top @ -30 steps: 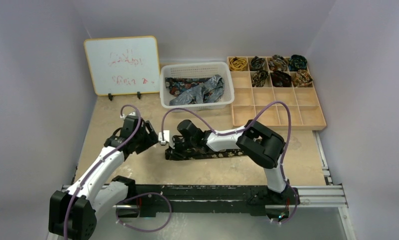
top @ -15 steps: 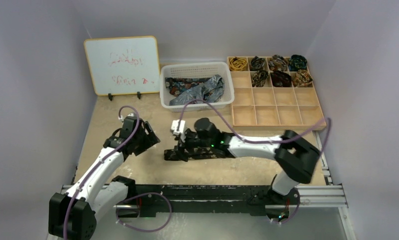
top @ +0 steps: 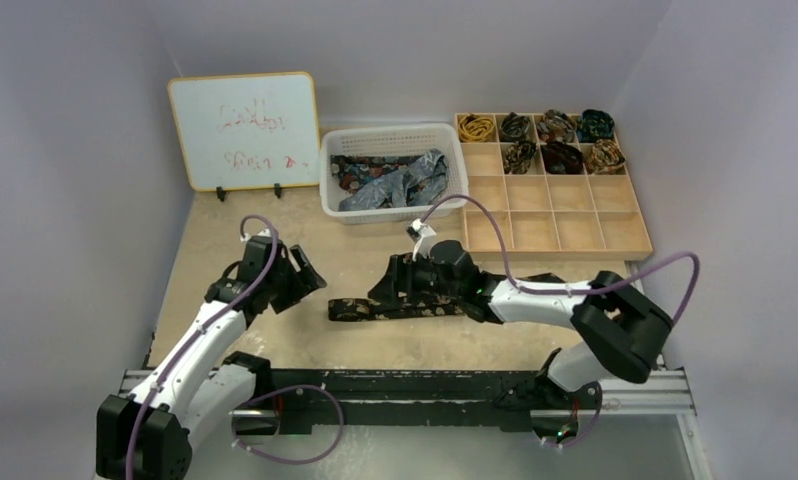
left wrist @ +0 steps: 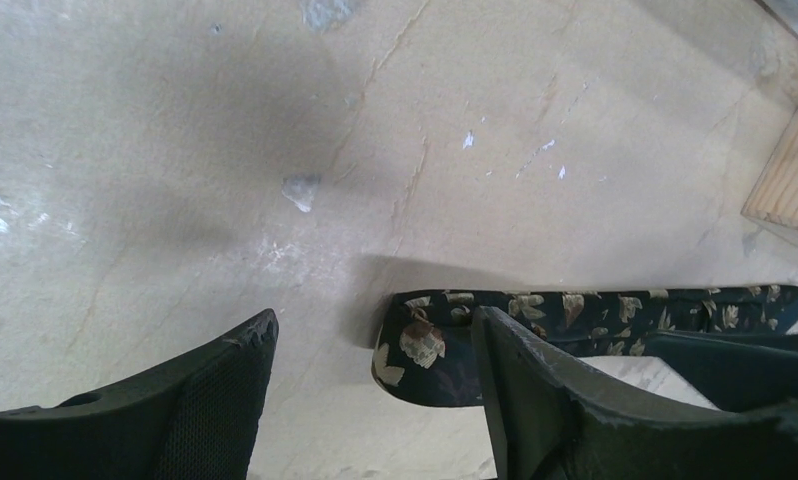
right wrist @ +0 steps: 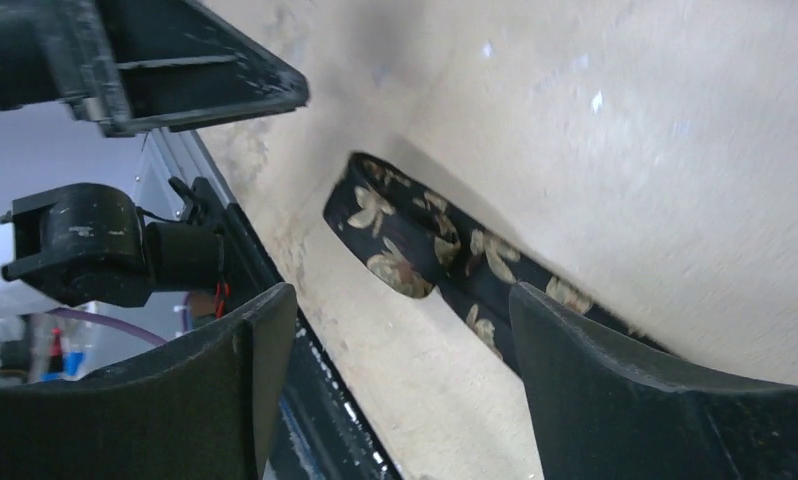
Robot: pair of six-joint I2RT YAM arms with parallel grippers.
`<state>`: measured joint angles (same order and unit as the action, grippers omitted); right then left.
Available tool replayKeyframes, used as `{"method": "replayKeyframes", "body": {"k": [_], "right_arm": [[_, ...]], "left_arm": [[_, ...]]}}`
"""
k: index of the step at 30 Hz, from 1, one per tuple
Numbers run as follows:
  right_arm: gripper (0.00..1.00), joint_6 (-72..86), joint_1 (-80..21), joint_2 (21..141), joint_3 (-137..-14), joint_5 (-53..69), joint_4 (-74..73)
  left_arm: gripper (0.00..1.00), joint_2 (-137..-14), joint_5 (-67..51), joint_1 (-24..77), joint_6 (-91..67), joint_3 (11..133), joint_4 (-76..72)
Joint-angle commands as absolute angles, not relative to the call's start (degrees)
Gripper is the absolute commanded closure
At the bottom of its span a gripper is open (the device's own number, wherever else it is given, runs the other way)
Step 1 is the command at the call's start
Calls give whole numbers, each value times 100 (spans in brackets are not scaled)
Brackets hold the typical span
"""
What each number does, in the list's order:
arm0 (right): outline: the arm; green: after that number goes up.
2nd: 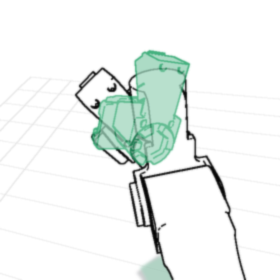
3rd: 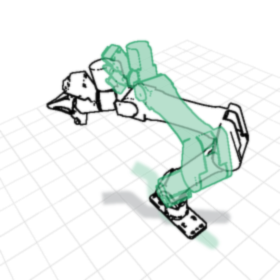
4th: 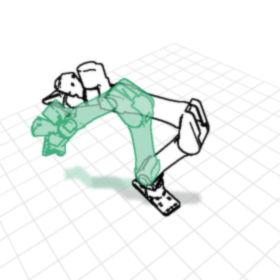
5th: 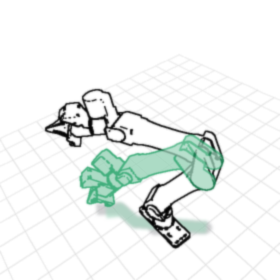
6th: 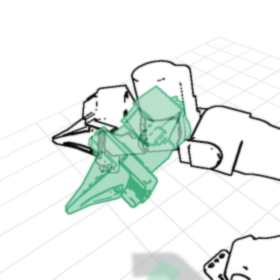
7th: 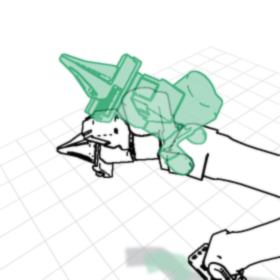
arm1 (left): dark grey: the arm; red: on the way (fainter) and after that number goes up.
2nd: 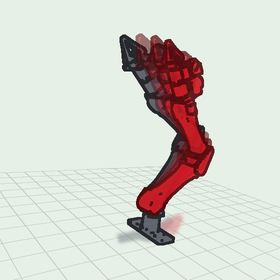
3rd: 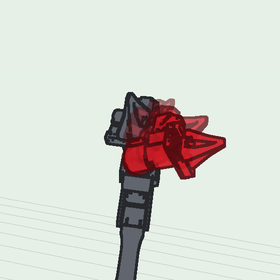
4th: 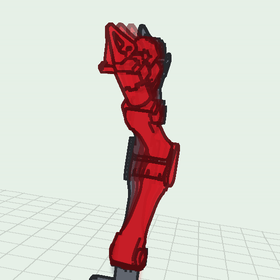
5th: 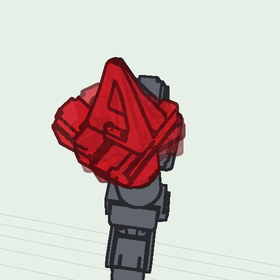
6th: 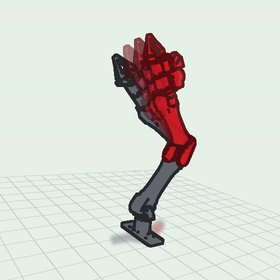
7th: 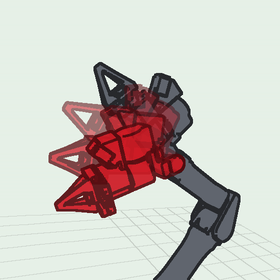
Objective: Roll the ties
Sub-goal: Roll the tie at the center of the board.
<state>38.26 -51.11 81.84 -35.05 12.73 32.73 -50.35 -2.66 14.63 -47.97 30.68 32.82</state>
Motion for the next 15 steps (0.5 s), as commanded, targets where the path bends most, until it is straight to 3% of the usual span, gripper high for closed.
{"method": "replayKeyframes", "body": {"k": [1, 12, 15], "right_arm": [[21, 5230, -5239, 8534, -3632, 1368, 3260], [49, 5305, -5254, 9250, -4152, 1096, 2641], [51, 5326, -5257, 9325, -4202, 1079, 2623]], "left_arm": [[31, -4960, -604, 1415, -4974, 2892, 2972], [32, -5012, -667, 1420, -4953, 2813, 2972], [32, -5024, -734, 1415, -4949, 2772, 2910]]}}
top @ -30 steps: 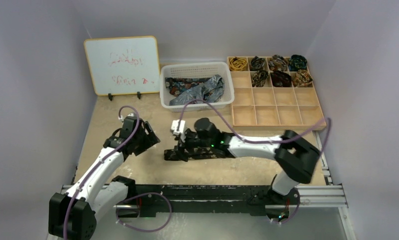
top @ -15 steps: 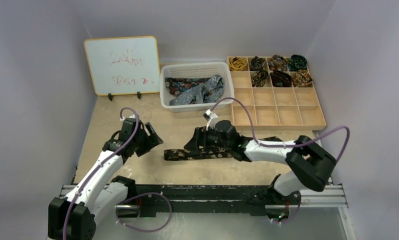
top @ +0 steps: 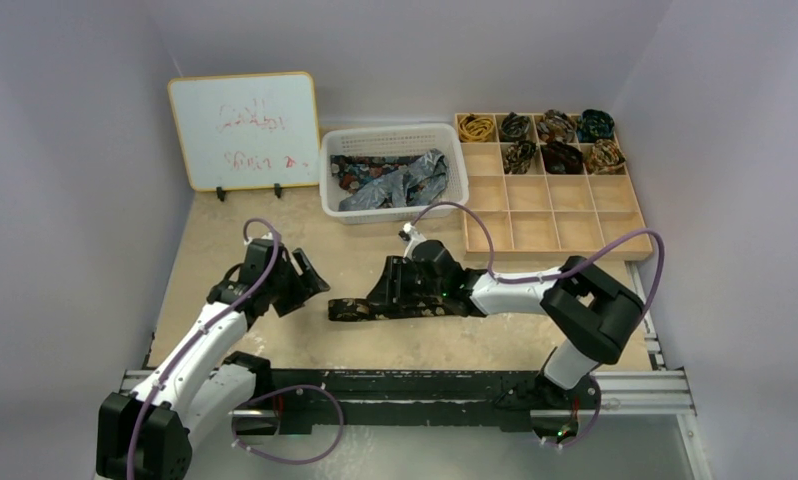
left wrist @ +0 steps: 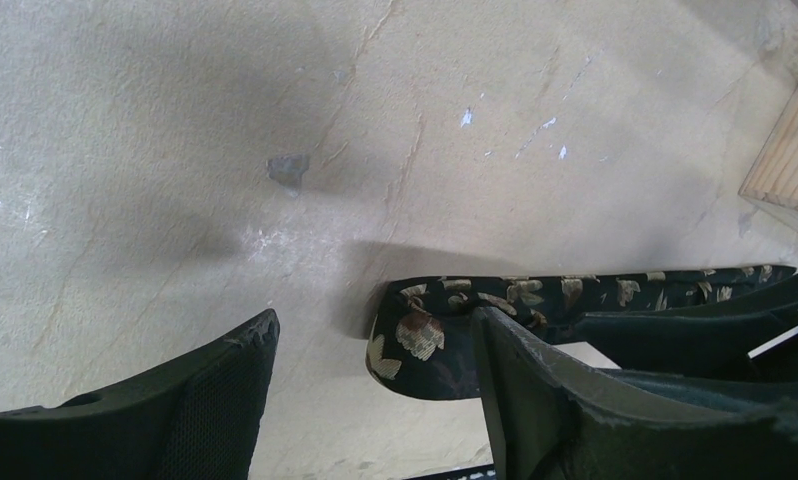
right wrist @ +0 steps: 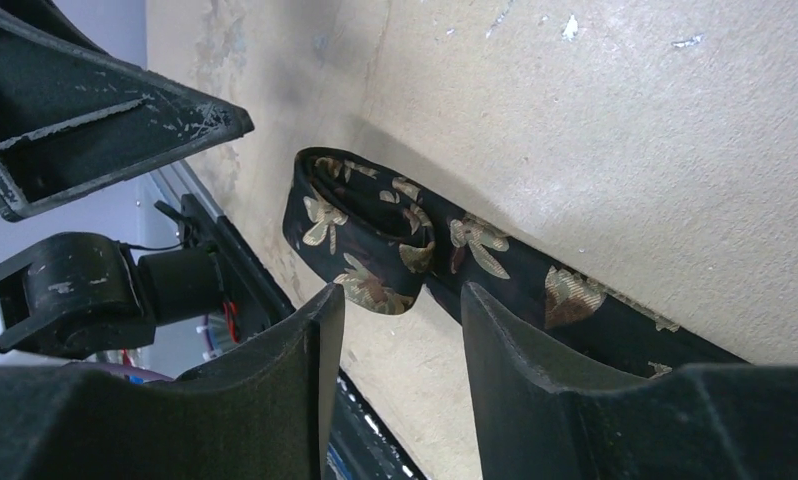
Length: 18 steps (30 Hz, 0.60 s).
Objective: Roll the ties
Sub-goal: Roll the tie at the center of the board.
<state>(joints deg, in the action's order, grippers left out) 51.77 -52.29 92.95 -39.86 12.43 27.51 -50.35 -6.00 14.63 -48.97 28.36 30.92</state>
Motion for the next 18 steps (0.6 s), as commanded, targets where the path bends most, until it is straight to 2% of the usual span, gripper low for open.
{"method": "replayKeyframes", "body": {"k": [1, 10, 14, 18], "right_arm": [[51, 5314, -5254, 9370, -4246, 1115, 2612], [47, 5212, -5312, 9699, -4415, 1433, 2666], [49, 5205, -5313, 9742, -4482, 1293, 2608], [51, 5072, -5317, 9860, -4603, 1288, 2451]], "left_arm": [[32, -5034, -754, 1415, -4943, 2753, 2873], [28, -4908, -972, 1417, -4891, 2617, 2768], [26, -4770, -1020, 1416, -4922, 2586, 2783], [13, -4819, -1002, 1415, -5012, 2585, 2826]]}}
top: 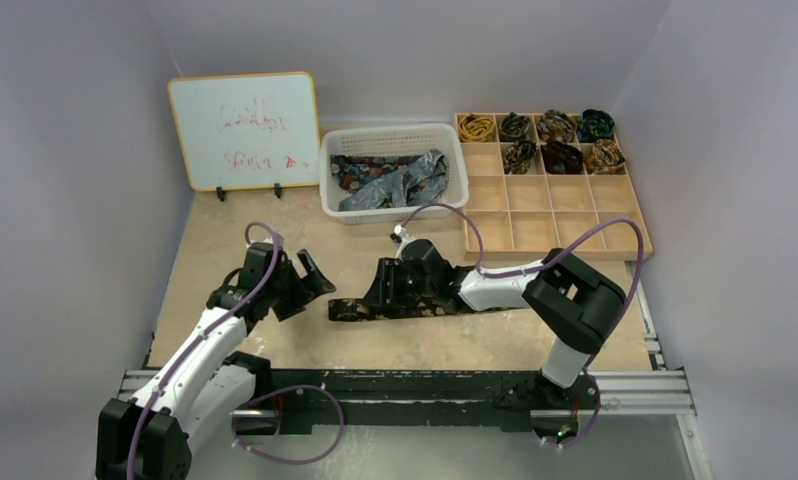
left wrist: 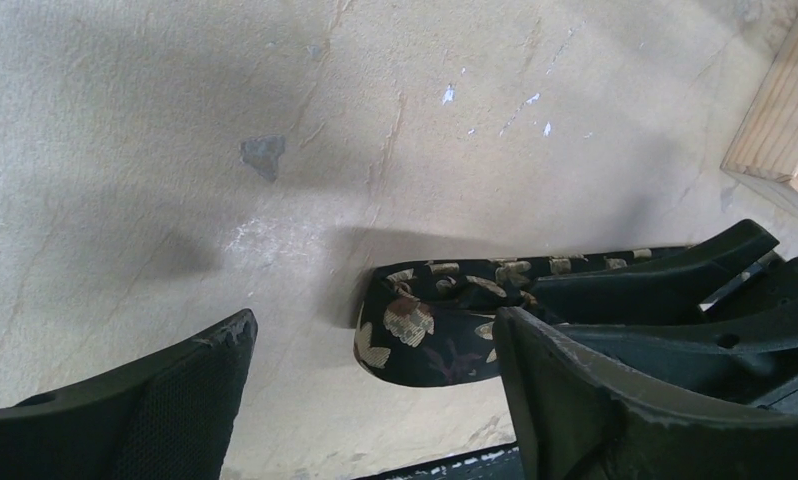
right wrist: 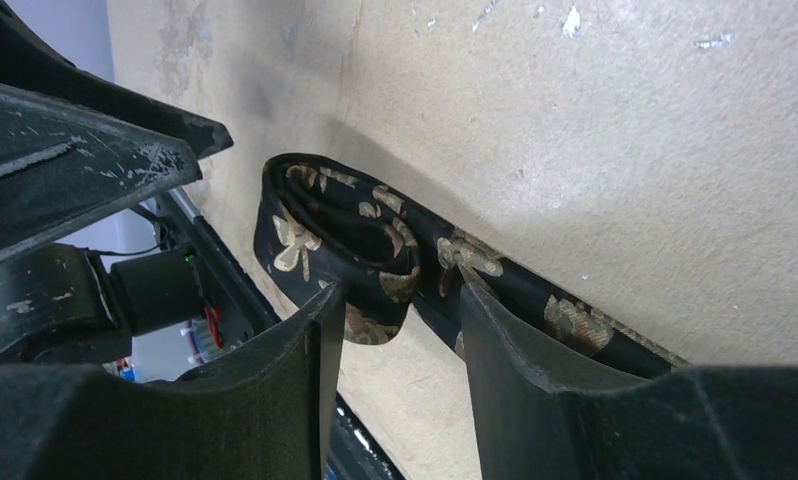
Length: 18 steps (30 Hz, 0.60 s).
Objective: Roll the ties
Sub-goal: Roll the tie at the center of the board.
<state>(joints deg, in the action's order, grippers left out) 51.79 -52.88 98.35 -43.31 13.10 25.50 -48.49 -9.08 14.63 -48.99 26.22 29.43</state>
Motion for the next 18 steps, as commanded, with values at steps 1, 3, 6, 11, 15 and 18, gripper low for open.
{"method": "replayKeyframes", "body": {"k": [1, 3, 6, 11, 15, 18], "right_arm": [[52, 5071, -5314, 9884, -4611, 1291, 2446], [53, 5084, -5312, 9894, -4608, 1293, 2466], [57, 5080, -5316, 9947, -4607, 1158, 2350], [55, 4933, -5346, 9815, -4750, 760, 1913], [49, 4776, -5352, 9510, -4736, 702, 1821], [46, 4821, -5380, 9357, -4600, 895, 2010]], "left_arm": [[11, -4825, -994, 1415, -5034, 2586, 2841], [9, -4796, -1005, 1417, -5081, 2566, 2836], [9, -4730, -1039, 1415, -5101, 2531, 2823], [9, -4683, -1190, 1418, -5061, 2428, 2719], [7, -4707, -1248, 1417, -5012, 2410, 2679], [7, -4625, -1220, 1420, -5010, 2422, 2706]]}}
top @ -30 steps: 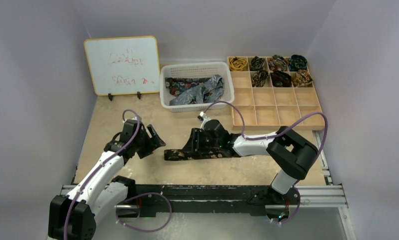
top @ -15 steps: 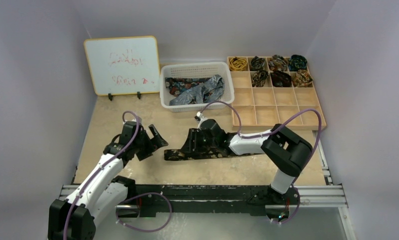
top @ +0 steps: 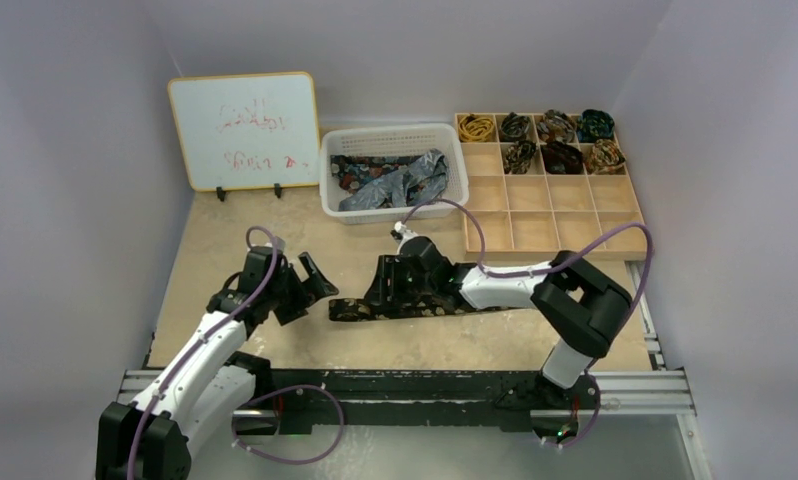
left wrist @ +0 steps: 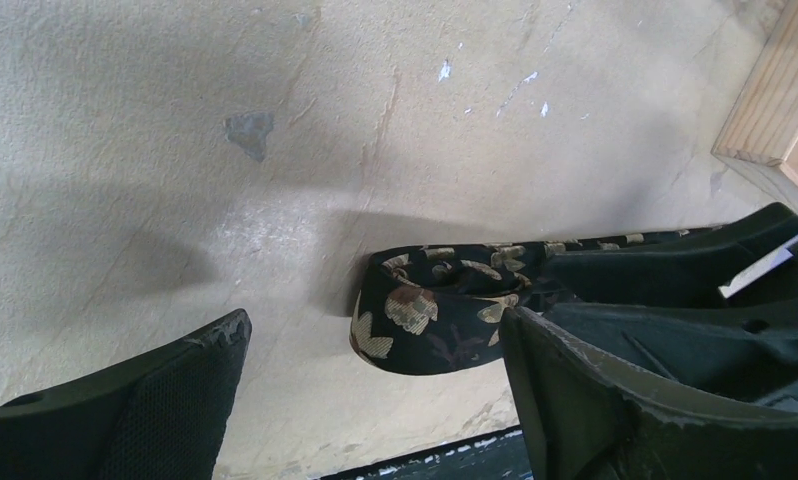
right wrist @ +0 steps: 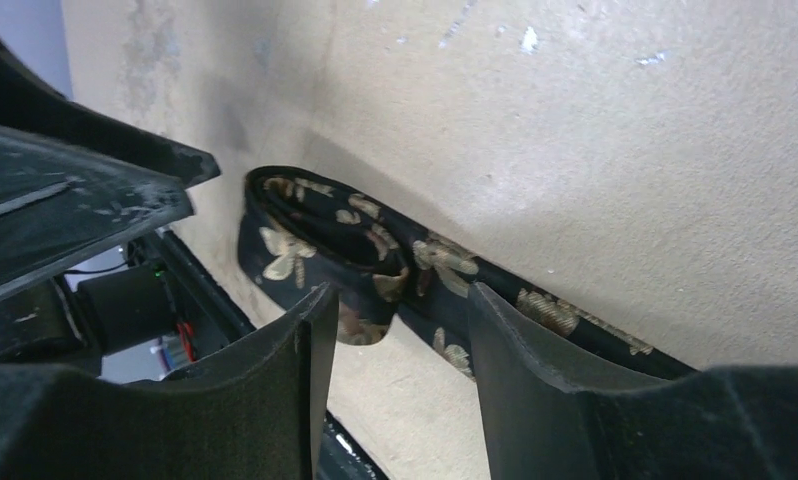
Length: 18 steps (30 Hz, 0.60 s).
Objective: Roll the ties
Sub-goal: Roll the tie at the center of the board.
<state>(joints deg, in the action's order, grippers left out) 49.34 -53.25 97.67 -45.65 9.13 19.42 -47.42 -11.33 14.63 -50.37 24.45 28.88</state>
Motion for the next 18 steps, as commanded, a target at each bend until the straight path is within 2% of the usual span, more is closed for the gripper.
{"method": "replayKeyframes", "body": {"k": [1, 7, 11, 18], "right_arm": [[46, 4850, -5391, 9357, -4571, 985, 2070], [47, 5042, -5567, 9646, -4548, 1164, 2239], [51, 4982, -5574, 9752, -4738, 483, 1660], [48, 4826, -5577, 9725, -4887, 515, 1566]], "left_arm": [[7, -4604, -1201, 1420, -5022, 2418, 2718], [7, -4601, -1204, 1419, -5075, 2351, 2703], [7, -4651, -1260, 1419, -5014, 2369, 2672], [4, -4655, -1387, 1422, -5015, 2263, 2572]]}}
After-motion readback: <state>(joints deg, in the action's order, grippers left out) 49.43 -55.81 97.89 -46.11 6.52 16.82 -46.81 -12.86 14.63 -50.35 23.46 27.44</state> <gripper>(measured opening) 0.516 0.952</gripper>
